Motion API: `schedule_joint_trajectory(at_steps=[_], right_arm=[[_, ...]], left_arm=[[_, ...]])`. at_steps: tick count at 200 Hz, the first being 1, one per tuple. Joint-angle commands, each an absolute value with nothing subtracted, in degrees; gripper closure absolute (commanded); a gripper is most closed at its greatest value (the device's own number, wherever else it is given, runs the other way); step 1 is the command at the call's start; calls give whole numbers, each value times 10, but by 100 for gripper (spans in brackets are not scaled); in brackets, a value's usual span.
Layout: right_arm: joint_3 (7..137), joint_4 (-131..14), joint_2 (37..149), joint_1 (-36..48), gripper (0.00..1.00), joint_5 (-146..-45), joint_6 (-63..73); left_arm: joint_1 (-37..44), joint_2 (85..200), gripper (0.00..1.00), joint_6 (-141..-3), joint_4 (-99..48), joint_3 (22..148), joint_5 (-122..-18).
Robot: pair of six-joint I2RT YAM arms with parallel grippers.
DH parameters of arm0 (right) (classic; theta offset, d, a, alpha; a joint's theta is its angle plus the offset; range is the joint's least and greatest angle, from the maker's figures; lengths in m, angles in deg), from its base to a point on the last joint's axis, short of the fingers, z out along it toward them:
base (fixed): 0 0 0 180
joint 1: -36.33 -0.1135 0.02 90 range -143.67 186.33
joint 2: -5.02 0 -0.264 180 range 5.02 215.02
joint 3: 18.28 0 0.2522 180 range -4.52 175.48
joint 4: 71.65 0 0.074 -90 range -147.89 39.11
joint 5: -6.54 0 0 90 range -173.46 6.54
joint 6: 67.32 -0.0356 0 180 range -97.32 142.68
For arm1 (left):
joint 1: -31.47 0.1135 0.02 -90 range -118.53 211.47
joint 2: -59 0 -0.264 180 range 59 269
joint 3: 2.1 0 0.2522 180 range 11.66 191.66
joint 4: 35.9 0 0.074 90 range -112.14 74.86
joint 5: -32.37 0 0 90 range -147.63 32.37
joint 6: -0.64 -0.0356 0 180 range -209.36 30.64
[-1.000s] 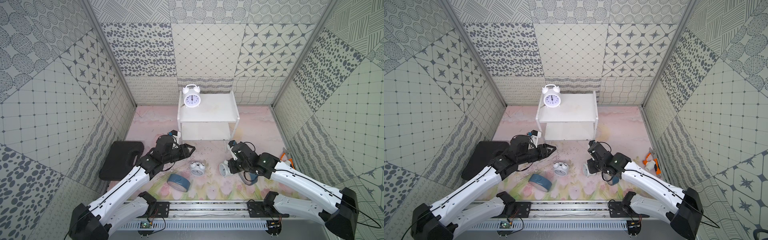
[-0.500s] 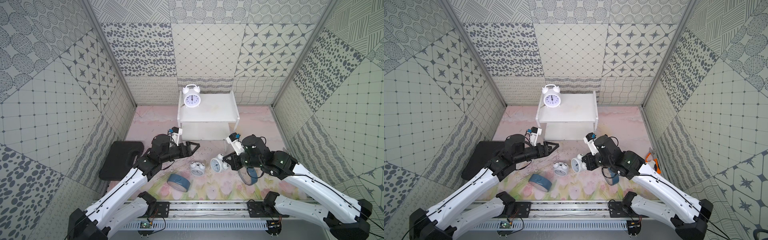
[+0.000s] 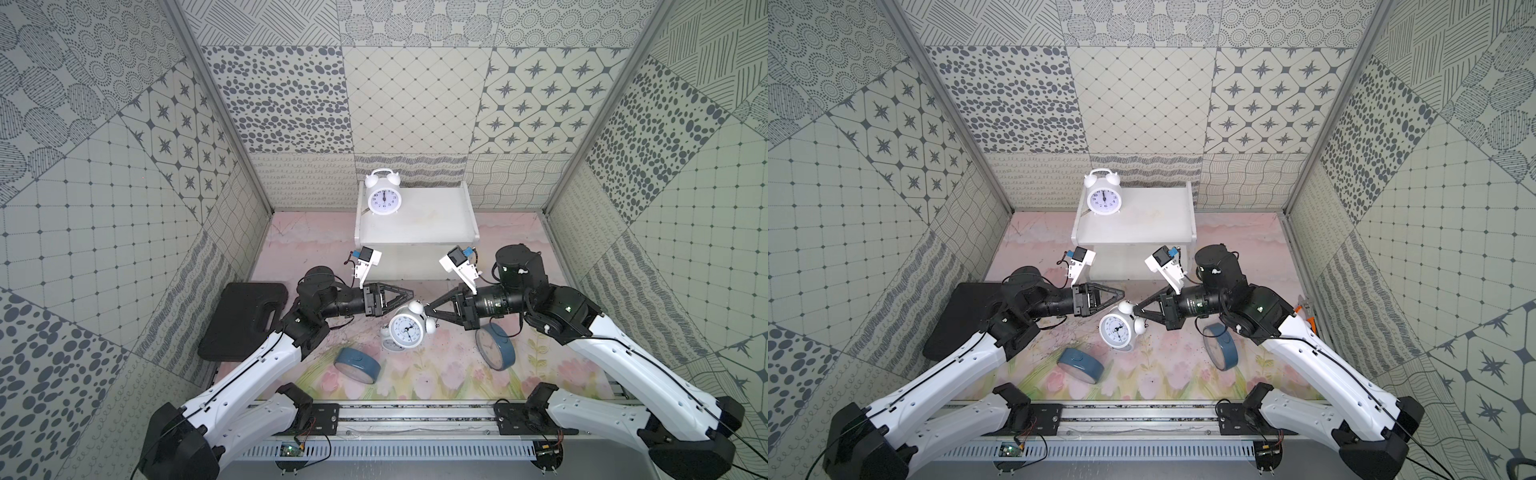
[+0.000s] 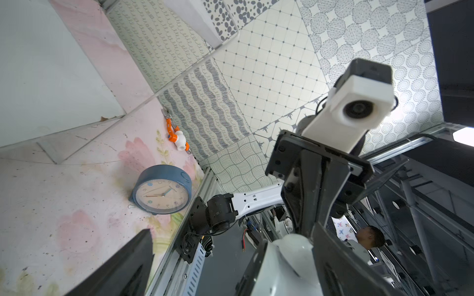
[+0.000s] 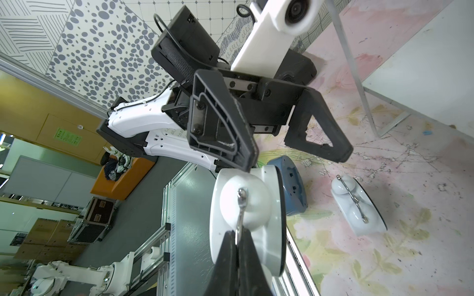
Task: Place the alarm clocks on the shelf by style
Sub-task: Place the alarm on the shelf.
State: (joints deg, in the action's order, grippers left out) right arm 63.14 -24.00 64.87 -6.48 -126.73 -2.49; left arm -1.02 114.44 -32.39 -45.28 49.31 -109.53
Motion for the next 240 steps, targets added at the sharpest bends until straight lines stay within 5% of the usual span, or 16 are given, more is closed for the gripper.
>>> schedule_joint_trajectory(at_steps=[1, 49, 110, 158, 240], right_arm=[[632, -321, 642, -35, 100, -1341, -43], [601, -349, 628, 11, 100, -1377, -61], [598, -374, 637, 59, 100, -1407, -76], [596, -380, 651, 76, 100, -1413, -82], [588, -410, 650, 77, 100, -1400, -105]], left_arm=[[-9, 1157, 0, -238, -657, 484, -1183], [-6, 1210, 1, -176, -747, 486, -1184], [-6, 1254, 24, -130, -812, 481, -1203], [-7, 1259, 22, -128, -822, 470, -1204], [-7, 1267, 50, -141, -820, 467, -1179]])
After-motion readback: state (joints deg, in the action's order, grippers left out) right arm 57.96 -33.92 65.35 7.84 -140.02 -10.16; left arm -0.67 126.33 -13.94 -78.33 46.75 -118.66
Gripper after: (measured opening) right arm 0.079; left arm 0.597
